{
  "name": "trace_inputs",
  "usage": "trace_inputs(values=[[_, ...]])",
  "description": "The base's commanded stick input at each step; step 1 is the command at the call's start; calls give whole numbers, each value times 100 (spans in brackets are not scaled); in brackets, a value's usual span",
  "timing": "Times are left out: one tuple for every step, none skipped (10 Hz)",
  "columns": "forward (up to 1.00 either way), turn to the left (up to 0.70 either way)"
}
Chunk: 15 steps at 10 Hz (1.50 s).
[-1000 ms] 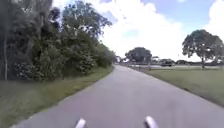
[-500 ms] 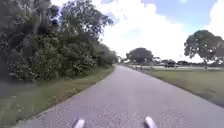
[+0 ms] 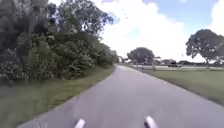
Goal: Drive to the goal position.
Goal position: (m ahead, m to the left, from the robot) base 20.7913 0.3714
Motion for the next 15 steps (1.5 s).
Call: trace_inputs(values=[[70, 0], [70, 0], [70, 0], [70, 0], [70, 0], [70, 0], [70, 0], [70, 0], [70, 0], [70, 0], [70, 0], [70, -9], [70, -35], [70, -35], [70, -35]])
